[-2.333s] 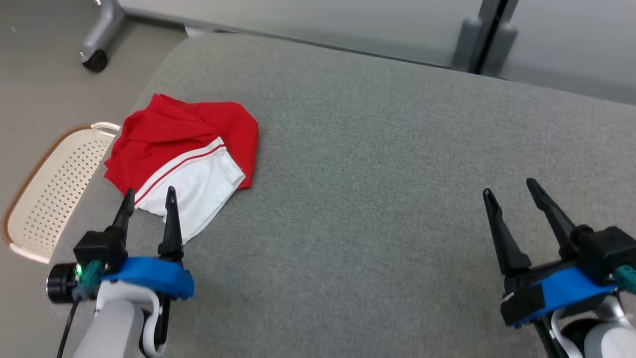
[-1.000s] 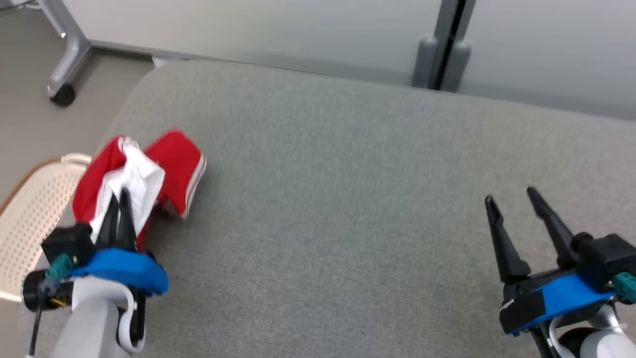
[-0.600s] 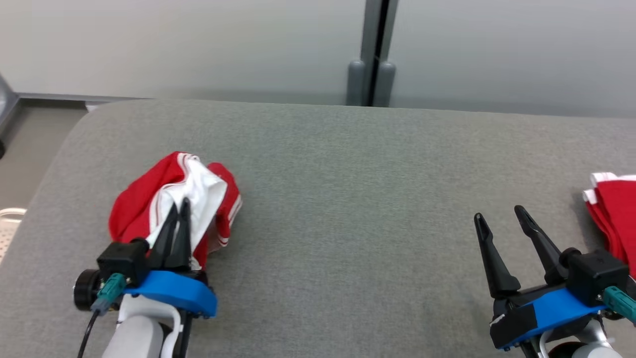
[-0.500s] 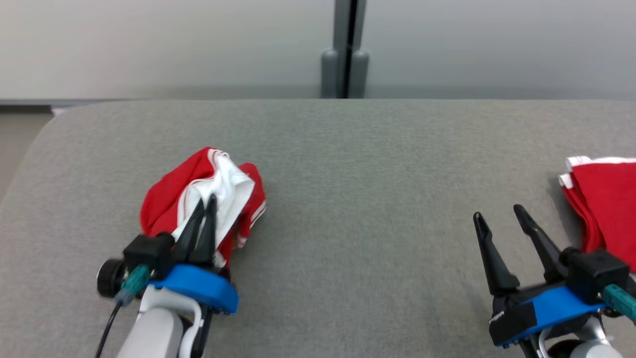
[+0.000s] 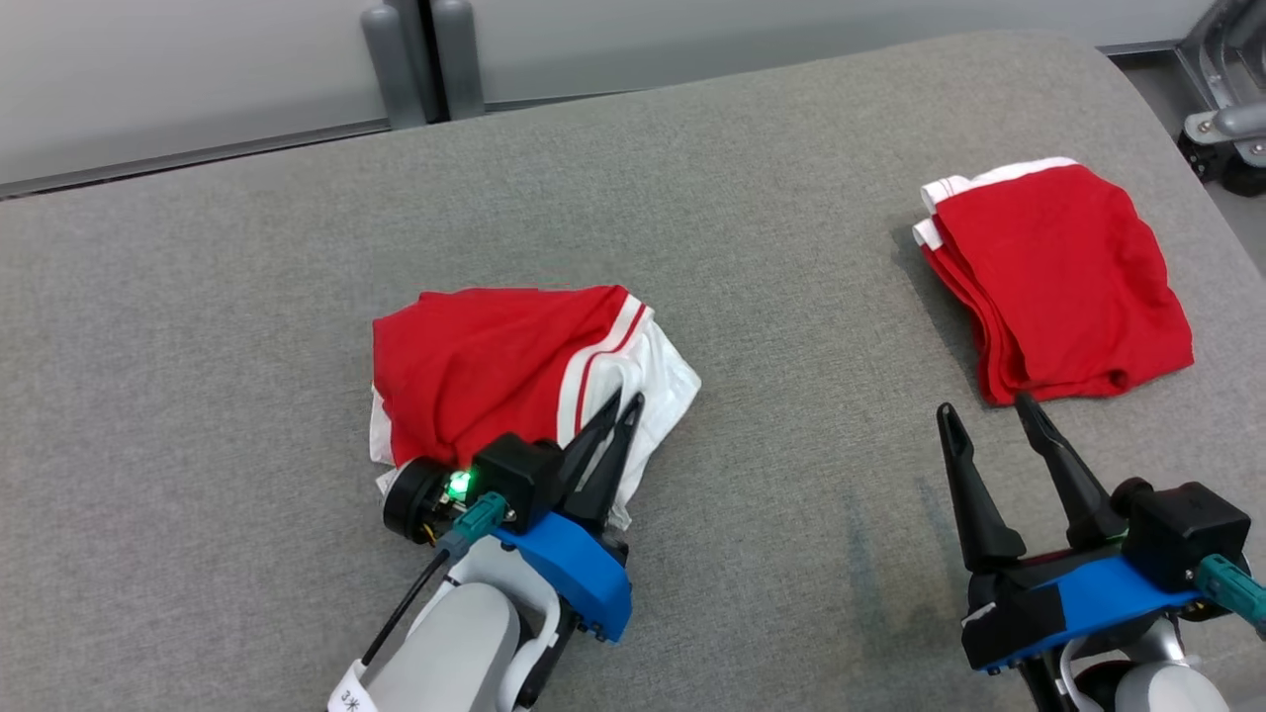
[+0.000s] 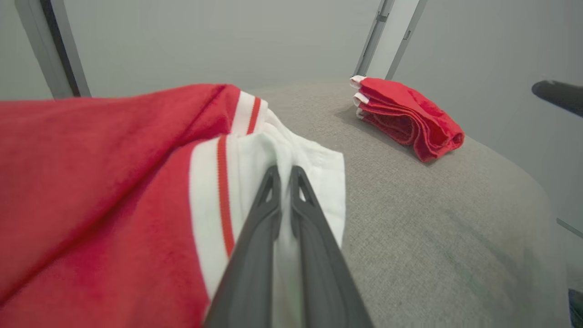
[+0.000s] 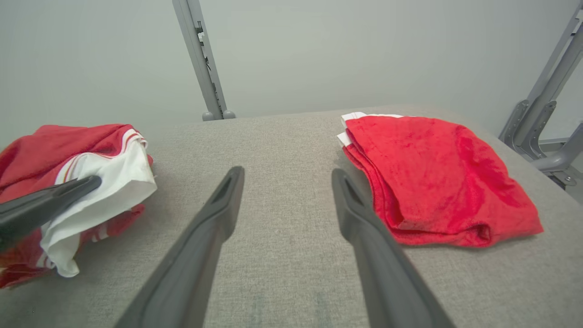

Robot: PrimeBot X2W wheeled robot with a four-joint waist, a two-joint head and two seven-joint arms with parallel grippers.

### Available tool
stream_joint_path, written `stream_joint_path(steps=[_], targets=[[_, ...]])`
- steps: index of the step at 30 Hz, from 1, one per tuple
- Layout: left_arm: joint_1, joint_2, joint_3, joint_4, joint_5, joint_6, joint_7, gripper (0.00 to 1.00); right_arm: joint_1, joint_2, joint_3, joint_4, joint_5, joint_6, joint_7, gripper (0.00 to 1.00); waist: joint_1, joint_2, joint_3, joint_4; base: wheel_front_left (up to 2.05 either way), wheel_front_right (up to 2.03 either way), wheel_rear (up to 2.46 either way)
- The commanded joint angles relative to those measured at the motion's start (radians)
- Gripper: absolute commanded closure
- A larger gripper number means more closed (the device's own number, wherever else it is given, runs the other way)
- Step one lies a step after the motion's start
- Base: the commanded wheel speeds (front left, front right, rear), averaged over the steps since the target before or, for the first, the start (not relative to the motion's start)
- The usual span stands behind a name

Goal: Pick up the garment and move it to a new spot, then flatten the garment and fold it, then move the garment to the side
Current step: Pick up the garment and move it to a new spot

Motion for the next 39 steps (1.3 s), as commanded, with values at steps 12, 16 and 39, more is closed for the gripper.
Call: stream_joint_path(steps=[12,16,39], targets=[[-0.012,-0.007,-0.048,0.056,-0.015,0.013,-0.095,0.0,-0.026,0.0,-0.011,0.06,0.001,0.0,-0.062,0.0,-0.0002,-0.0002,-0.052,0.038,0.0,0.0,0.0],[0.019,0.026,-0.008,0.014,-0.008,0.055,-0.107,0.0,-0.01,-0.007,-0.021,0.06,-0.009,0.0,-0.06,0.0,-0.0002,-0.0002,-0.099,0.095,0.0,0.0,0.0],[0.291,0.235,0.204,-0.151,-0.086,0.18,-0.092,0.0,0.127,0.002,-0.087,0.032,-0.062,0.0,0.009,0.0,-0.0002,-0.0002,-0.27,0.246,0.0,0.0,0.0]])
